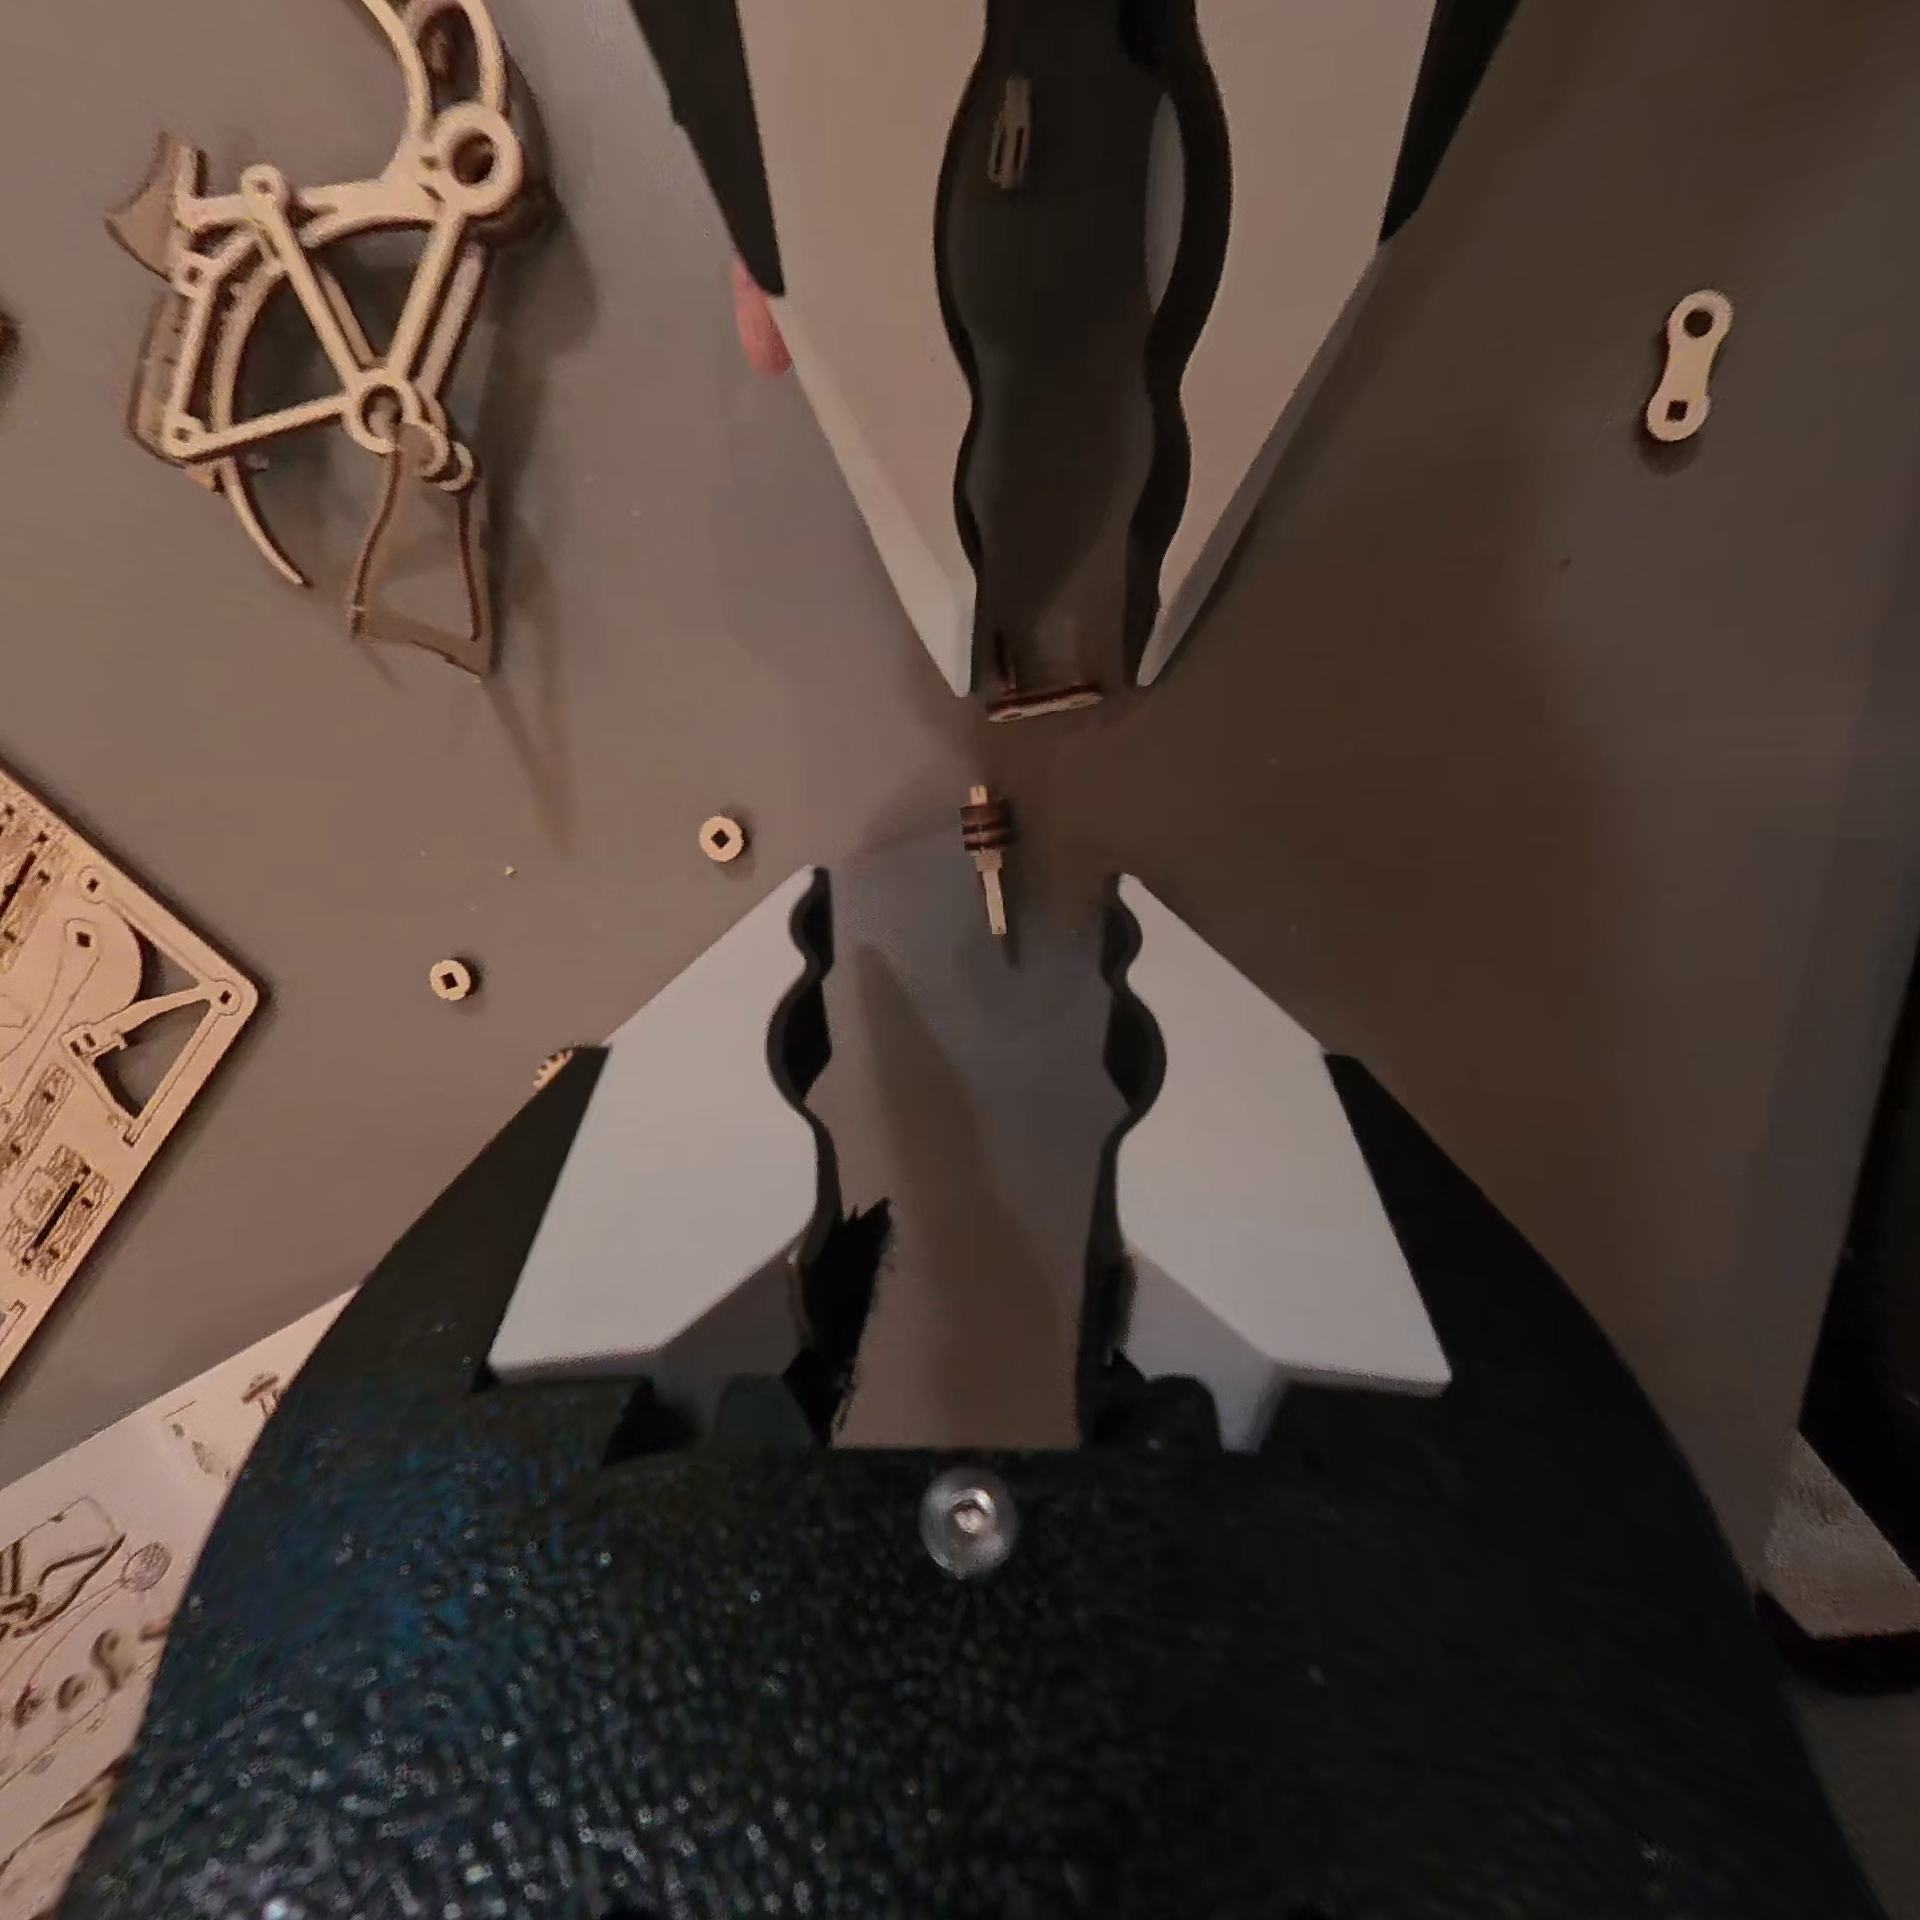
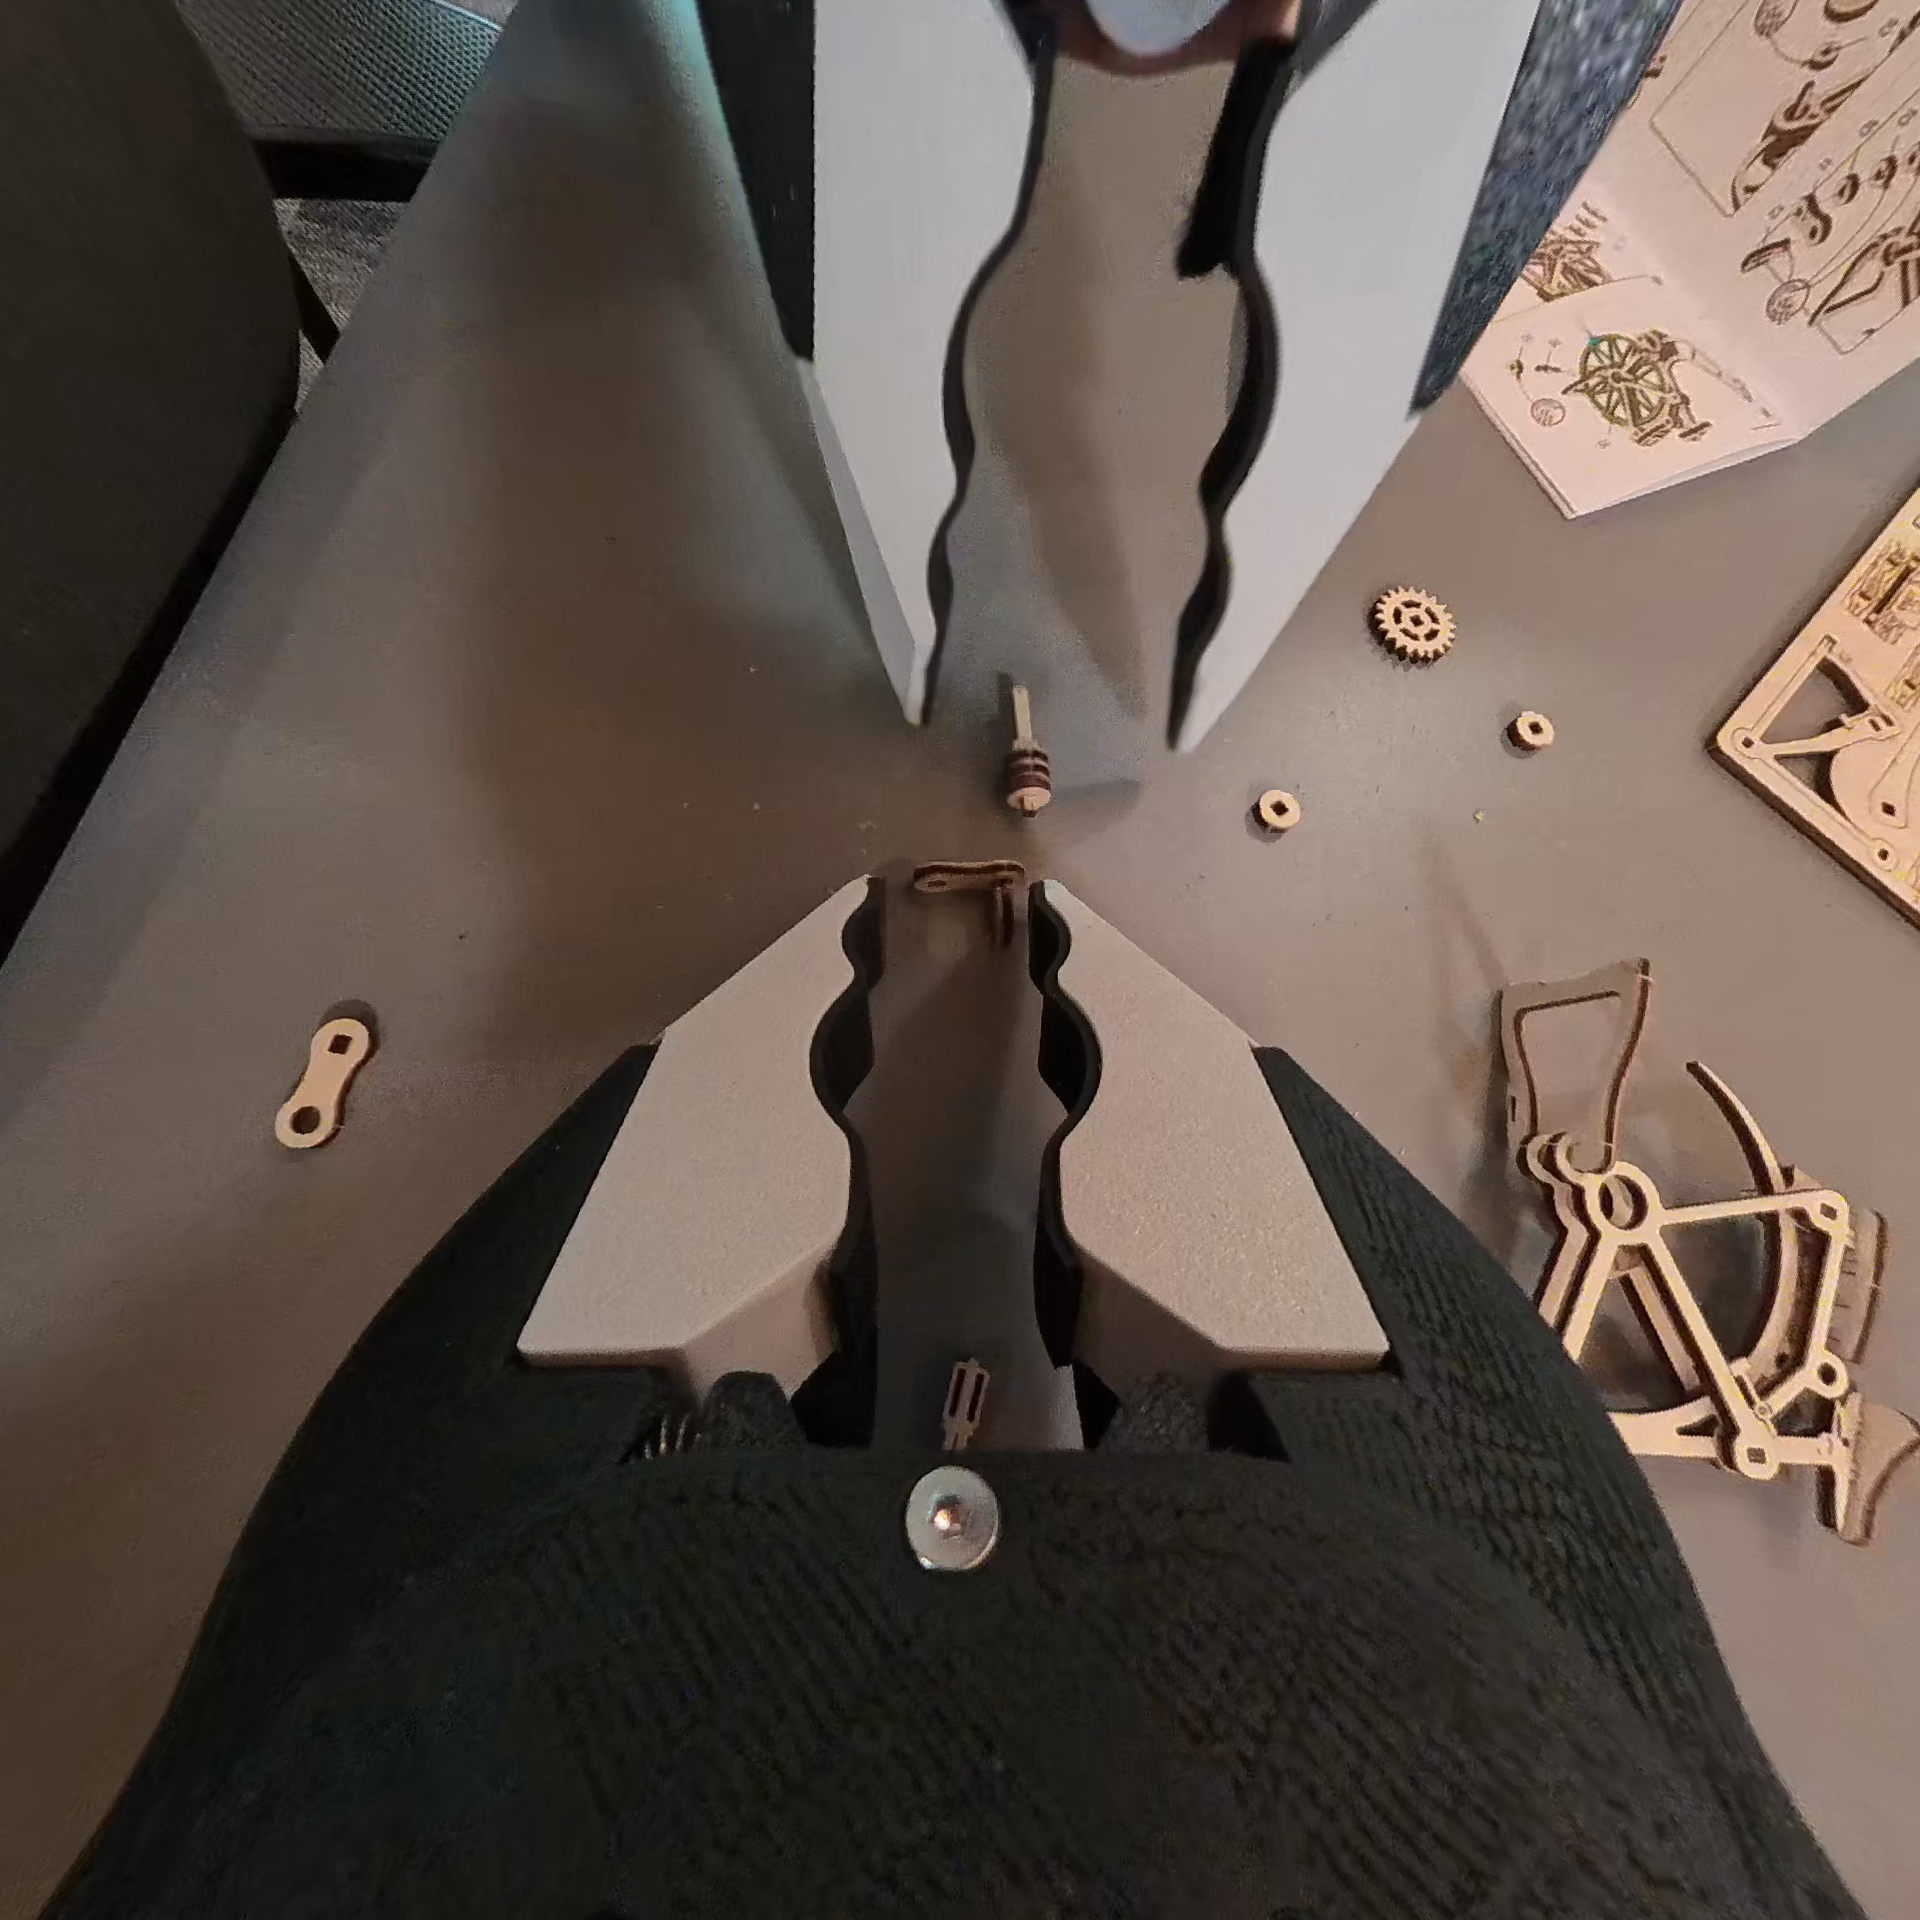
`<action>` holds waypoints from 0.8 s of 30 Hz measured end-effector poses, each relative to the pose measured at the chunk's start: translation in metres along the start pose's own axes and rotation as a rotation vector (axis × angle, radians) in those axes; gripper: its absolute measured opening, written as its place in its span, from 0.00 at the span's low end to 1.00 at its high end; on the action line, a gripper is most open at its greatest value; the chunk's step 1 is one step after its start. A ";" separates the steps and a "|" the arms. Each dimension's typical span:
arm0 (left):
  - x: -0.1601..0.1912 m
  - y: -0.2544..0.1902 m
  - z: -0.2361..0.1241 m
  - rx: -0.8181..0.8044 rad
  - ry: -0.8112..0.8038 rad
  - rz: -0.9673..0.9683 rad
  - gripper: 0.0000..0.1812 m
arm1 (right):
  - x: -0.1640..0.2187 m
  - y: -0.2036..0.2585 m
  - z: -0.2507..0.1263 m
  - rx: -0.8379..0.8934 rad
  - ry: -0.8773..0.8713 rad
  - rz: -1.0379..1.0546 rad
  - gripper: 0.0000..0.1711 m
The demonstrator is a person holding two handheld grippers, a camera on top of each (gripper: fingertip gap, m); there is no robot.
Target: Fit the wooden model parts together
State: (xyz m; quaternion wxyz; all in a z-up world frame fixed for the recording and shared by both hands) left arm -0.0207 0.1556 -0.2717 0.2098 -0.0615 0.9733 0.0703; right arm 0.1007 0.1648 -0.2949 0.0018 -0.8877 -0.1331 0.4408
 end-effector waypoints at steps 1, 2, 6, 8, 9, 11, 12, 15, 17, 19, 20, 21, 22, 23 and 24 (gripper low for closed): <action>0.002 0.001 -0.002 -0.005 -0.053 -0.009 0.28 | 0.000 -0.001 0.000 0.006 0.000 -0.002 0.15; 0.003 0.002 -0.003 -0.008 -0.112 -0.024 0.27 | 0.001 -0.002 -0.001 0.013 -0.001 -0.007 0.15; 0.012 0.007 -0.003 -0.039 -0.271 -0.053 0.17 | 0.001 -0.004 -0.001 0.003 -0.007 -0.028 0.15; 0.018 0.008 -0.002 -0.055 -0.291 -0.048 0.14 | 0.000 -0.005 0.000 -0.003 -0.011 -0.043 0.16; 0.020 0.007 -0.001 -0.056 -0.300 -0.043 0.13 | -0.001 -0.005 0.001 -0.009 -0.011 -0.047 0.16; 0.024 0.004 0.000 -0.037 -0.317 -0.028 0.10 | -0.002 -0.005 0.003 -0.020 -0.011 -0.046 0.16; 0.024 0.002 0.000 -0.024 -0.329 -0.024 0.10 | -0.002 -0.005 0.003 -0.025 -0.010 -0.042 0.16; 0.026 -0.001 0.003 0.005 -0.347 -0.010 0.12 | -0.002 -0.006 0.004 -0.026 -0.007 -0.032 0.15; 0.026 -0.001 0.006 0.009 -0.339 -0.003 0.10 | -0.002 -0.006 0.004 -0.021 -0.004 -0.027 0.12; 0.026 -0.001 0.008 0.024 -0.351 -0.004 0.07 | -0.002 -0.007 0.005 -0.017 -0.003 -0.021 0.12; 0.026 -0.001 0.009 0.034 -0.356 -0.004 0.05 | -0.002 -0.007 0.005 -0.016 -0.002 -0.016 0.12; 0.026 -0.001 0.009 0.038 -0.361 -0.007 0.05 | -0.002 -0.008 0.005 -0.015 -0.001 -0.010 0.12; 0.027 0.000 0.009 0.032 -0.365 -0.010 0.07 | -0.002 -0.008 0.006 -0.014 0.000 -0.002 0.12; 0.027 0.000 0.009 0.031 -0.369 -0.005 0.06 | -0.002 -0.009 0.006 -0.014 0.000 0.004 0.12; 0.028 0.000 0.009 0.032 -0.374 0.001 0.03 | -0.002 -0.010 0.006 -0.012 0.001 0.007 0.12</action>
Point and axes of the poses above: each gripper's, where its closed fingertips meet, z out along the fingers, x out of its underside, y = z × x across the jaws, the point moved 8 cm from there along -z, back along the fingers, and after that the axes turned 1 degree about -y, right-handed, at the moved point
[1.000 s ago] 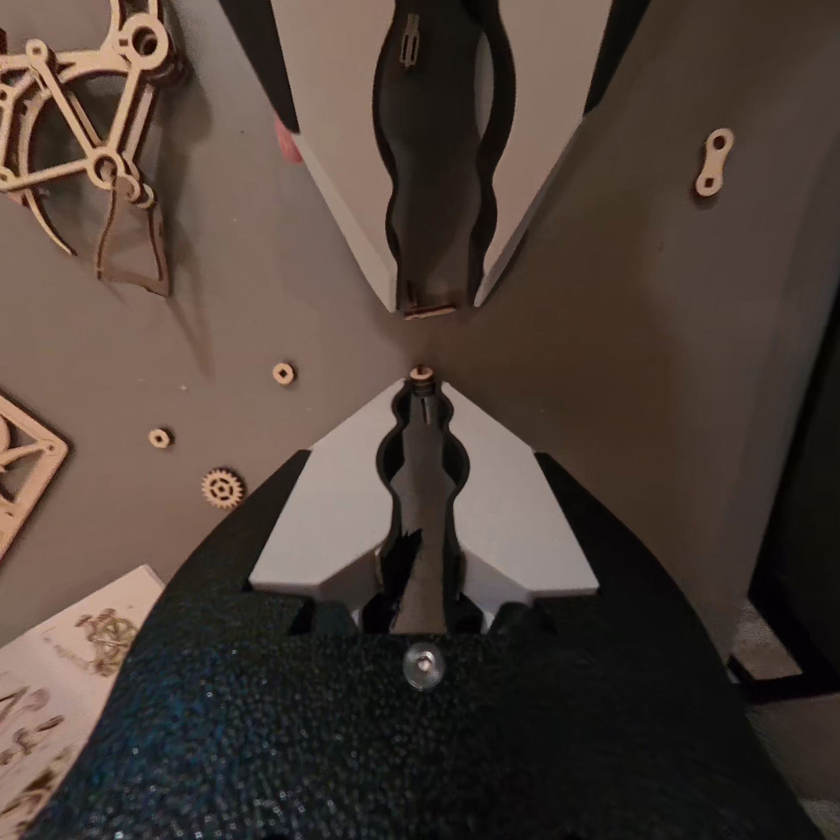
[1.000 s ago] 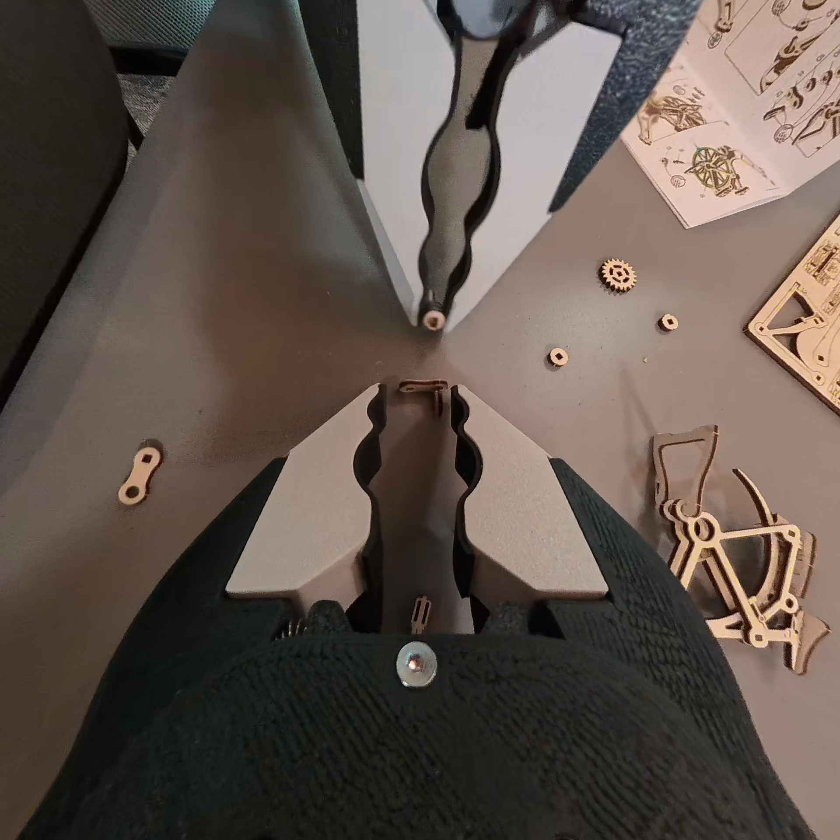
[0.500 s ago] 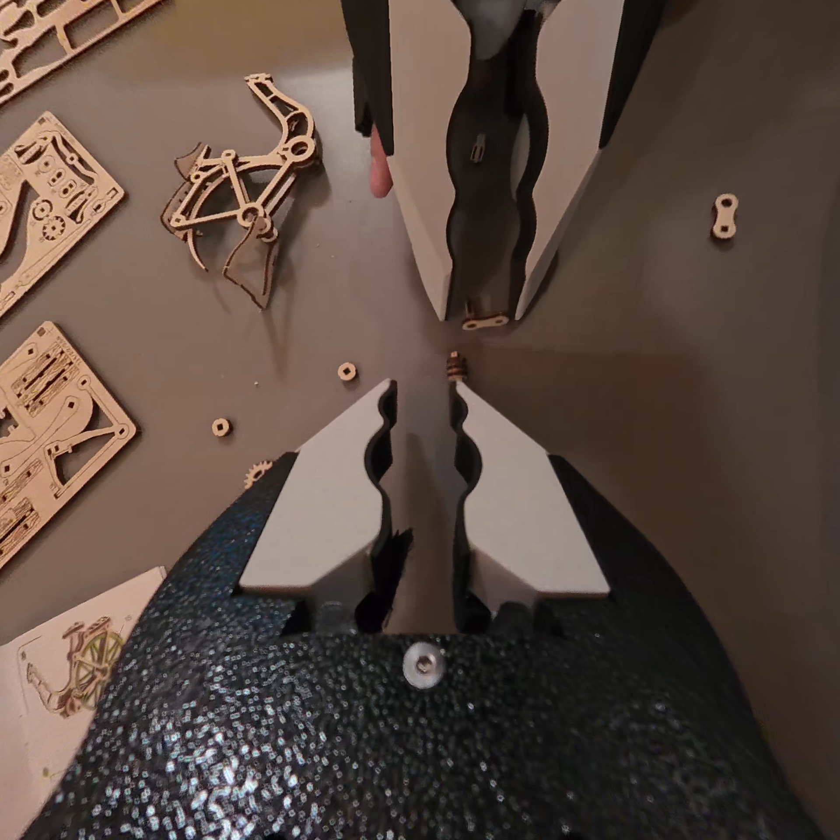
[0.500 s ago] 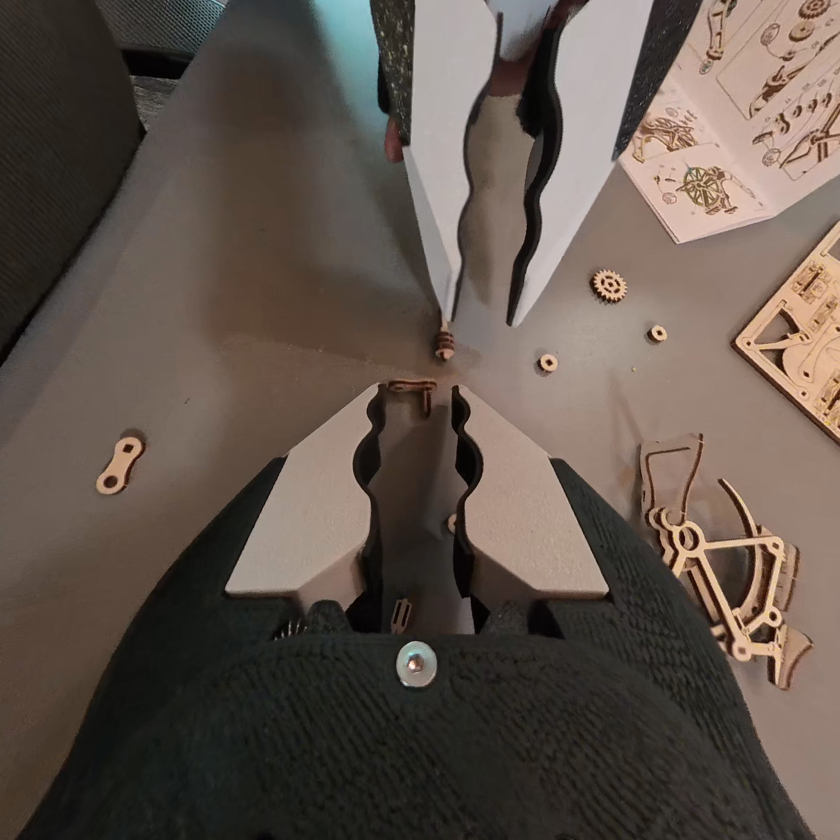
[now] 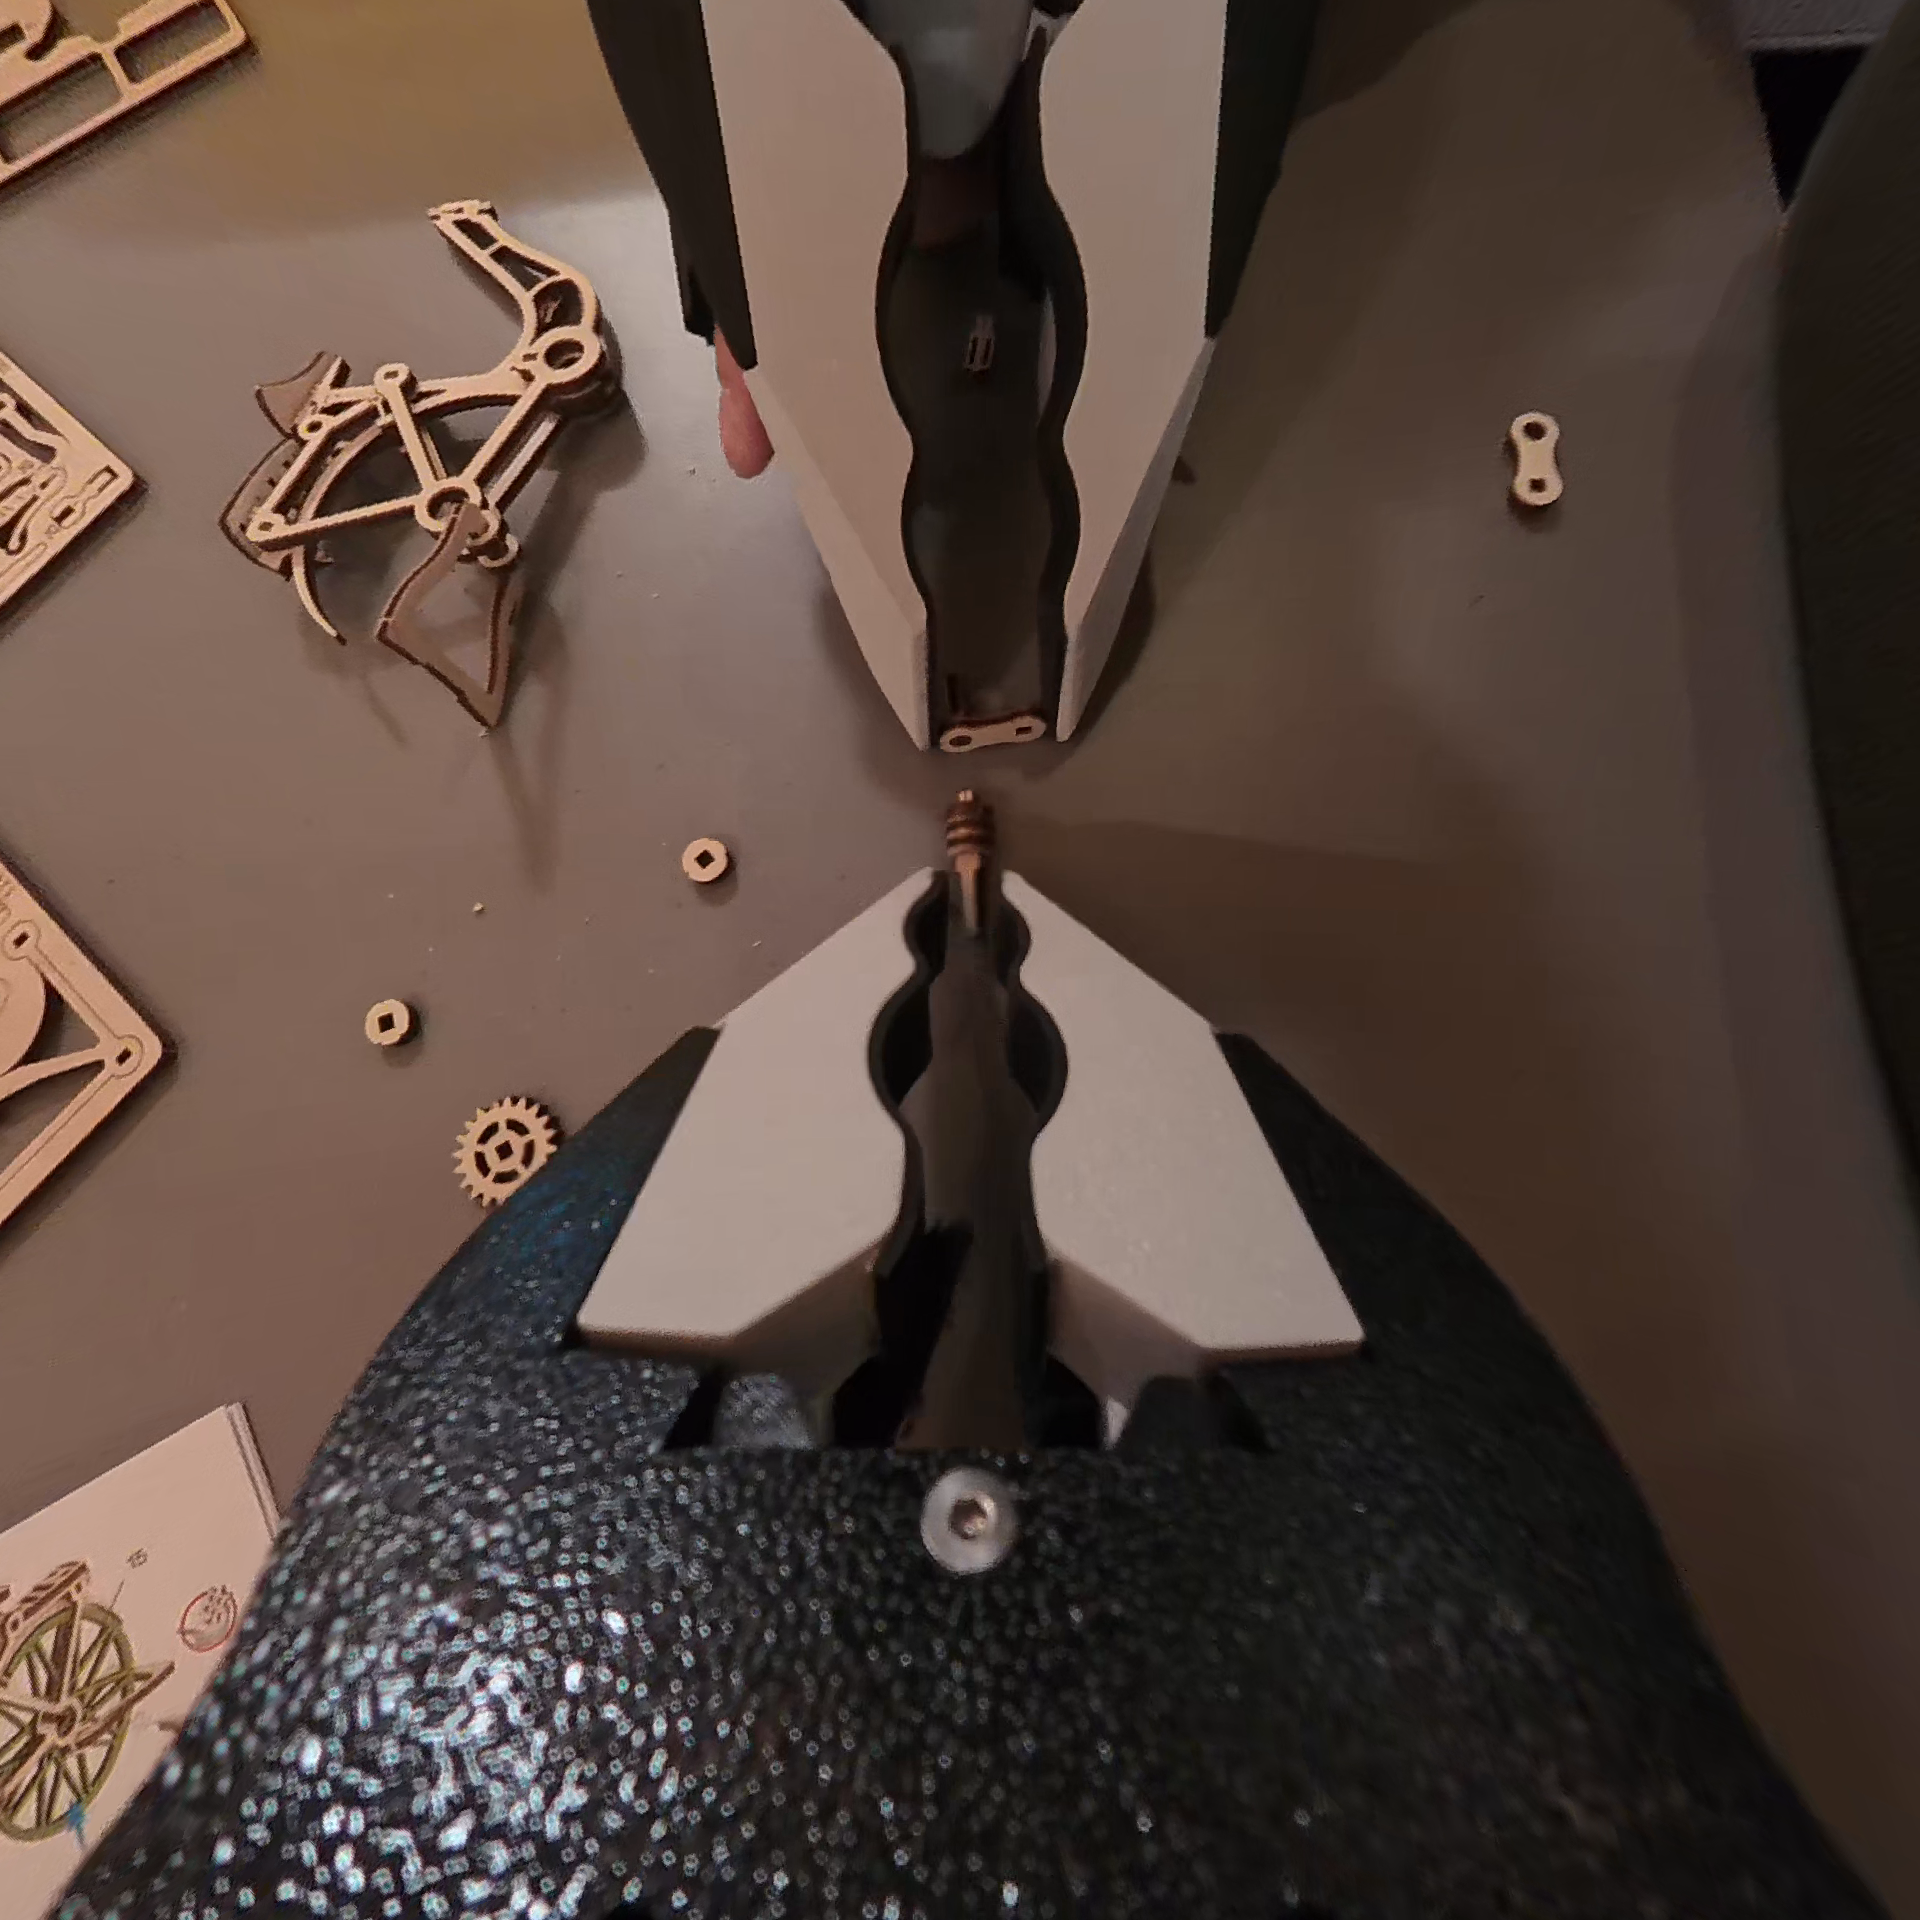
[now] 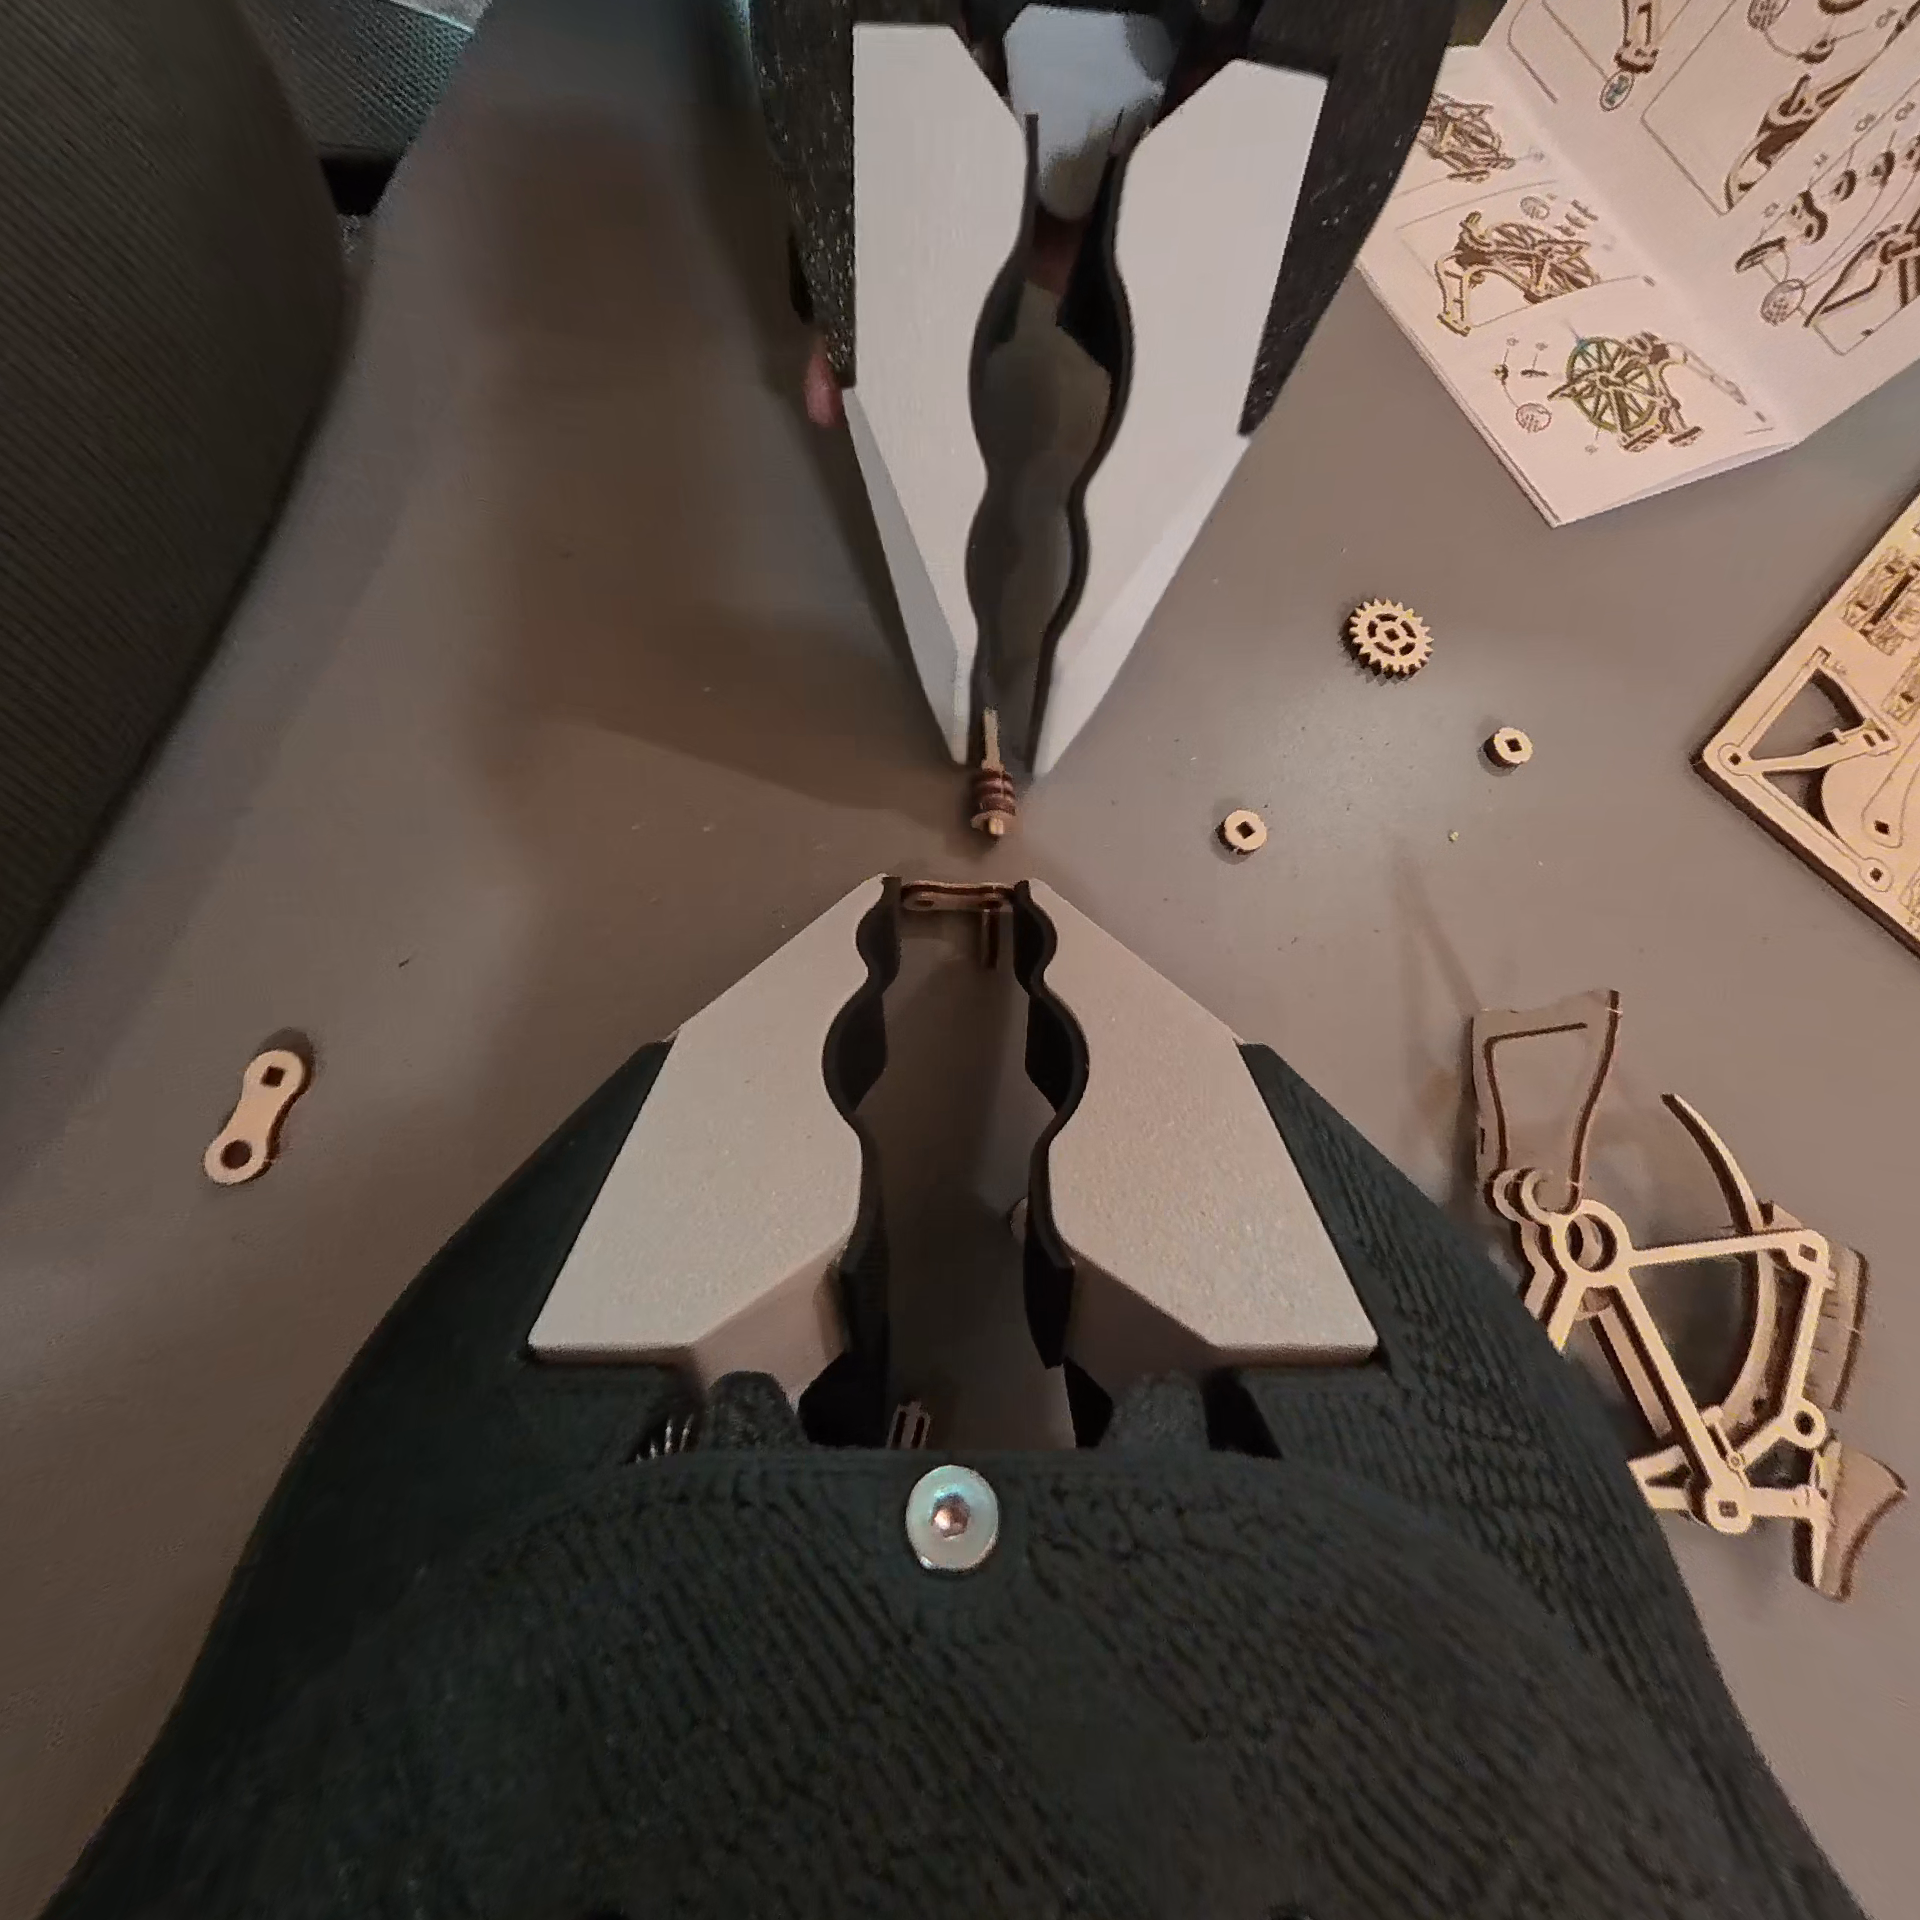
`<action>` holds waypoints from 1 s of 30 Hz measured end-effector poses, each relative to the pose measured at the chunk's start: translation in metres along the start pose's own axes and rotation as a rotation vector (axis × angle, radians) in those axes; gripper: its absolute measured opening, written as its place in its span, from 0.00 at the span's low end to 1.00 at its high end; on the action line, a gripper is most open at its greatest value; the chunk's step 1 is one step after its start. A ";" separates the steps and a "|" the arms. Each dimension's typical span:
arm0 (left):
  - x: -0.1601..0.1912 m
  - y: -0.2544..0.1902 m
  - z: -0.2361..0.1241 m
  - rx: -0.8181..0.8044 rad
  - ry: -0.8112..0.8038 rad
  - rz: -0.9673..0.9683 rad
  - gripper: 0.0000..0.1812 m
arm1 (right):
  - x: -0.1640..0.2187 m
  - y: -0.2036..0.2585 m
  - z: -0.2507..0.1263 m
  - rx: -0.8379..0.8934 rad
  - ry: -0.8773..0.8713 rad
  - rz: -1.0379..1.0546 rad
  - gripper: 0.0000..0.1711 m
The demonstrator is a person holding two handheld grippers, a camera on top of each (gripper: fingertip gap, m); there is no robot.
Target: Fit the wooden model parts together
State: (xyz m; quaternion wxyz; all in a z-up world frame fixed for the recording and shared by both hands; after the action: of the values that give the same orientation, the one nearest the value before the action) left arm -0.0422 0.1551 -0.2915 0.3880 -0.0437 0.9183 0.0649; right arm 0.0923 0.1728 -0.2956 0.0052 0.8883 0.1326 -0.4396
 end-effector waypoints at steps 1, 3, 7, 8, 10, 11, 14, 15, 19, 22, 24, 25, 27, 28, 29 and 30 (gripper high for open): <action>0.000 0.000 0.000 0.004 -0.007 0.006 0.01 | 0.000 0.000 0.000 0.002 0.000 0.002 0.12; 0.001 0.001 0.000 0.014 -0.014 0.020 0.01 | 0.000 -0.001 0.001 0.003 0.000 0.003 0.12; 0.000 -0.001 0.001 0.051 -0.011 0.074 0.01 | -0.001 -0.003 0.002 0.008 0.001 0.010 0.12; -0.001 -0.001 0.001 0.048 -0.009 0.089 0.01 | -0.001 -0.003 0.002 0.010 0.002 0.012 0.12; -0.002 -0.001 0.002 0.039 -0.001 0.095 0.01 | -0.002 -0.004 0.003 0.013 0.003 0.017 0.12; -0.003 -0.001 0.002 0.038 0.007 0.082 0.01 | -0.002 -0.004 0.003 0.018 0.003 0.017 0.12; -0.005 0.000 0.003 0.049 0.025 0.019 0.01 | -0.002 -0.004 0.004 0.041 0.007 0.039 0.12; -0.005 0.000 0.004 0.051 0.023 -0.001 0.01 | -0.003 -0.004 0.004 0.049 0.009 0.055 0.12; -0.005 0.001 0.005 0.059 0.020 -0.061 0.01 | -0.003 -0.003 0.005 0.074 0.014 0.095 0.11; -0.005 0.001 0.005 0.047 0.015 -0.045 0.01 | -0.003 -0.002 0.004 0.081 0.018 0.099 0.12; -0.006 -0.001 0.005 0.019 0.016 -0.009 0.01 | -0.003 -0.002 0.004 0.080 0.020 0.108 0.11; -0.006 -0.002 0.005 0.007 0.018 0.005 0.01 | -0.003 -0.002 0.004 0.080 0.020 0.116 0.11; -0.007 -0.003 0.005 -0.007 0.022 0.002 0.01 | -0.003 -0.002 0.004 0.086 0.023 0.126 0.11; -0.007 -0.003 0.005 -0.009 0.026 -0.012 0.01 | -0.004 -0.001 0.004 0.096 0.027 0.128 0.11; -0.007 -0.002 0.005 -0.008 0.032 -0.031 0.01 | -0.004 -0.001 0.004 0.111 0.029 0.113 0.11; -0.007 -0.002 0.005 0.000 0.037 -0.052 0.01 | -0.004 0.001 0.004 0.132 0.028 0.083 0.11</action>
State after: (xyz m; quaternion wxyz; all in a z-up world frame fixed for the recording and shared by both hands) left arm -0.0336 0.1544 -0.2901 0.3725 -0.0688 0.9239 0.0537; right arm 0.0869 0.1707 -0.2952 -0.0368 0.8975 0.0663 -0.4345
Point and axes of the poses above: each gripper's, where its closed fingertips meet, z out along the fingers, x out of its underside, y = z × x across the jaws, the point moved 8 cm from there along -z, back along the fingers, and after that the axes turned 1 degree about -y, right-handed, at the moved point
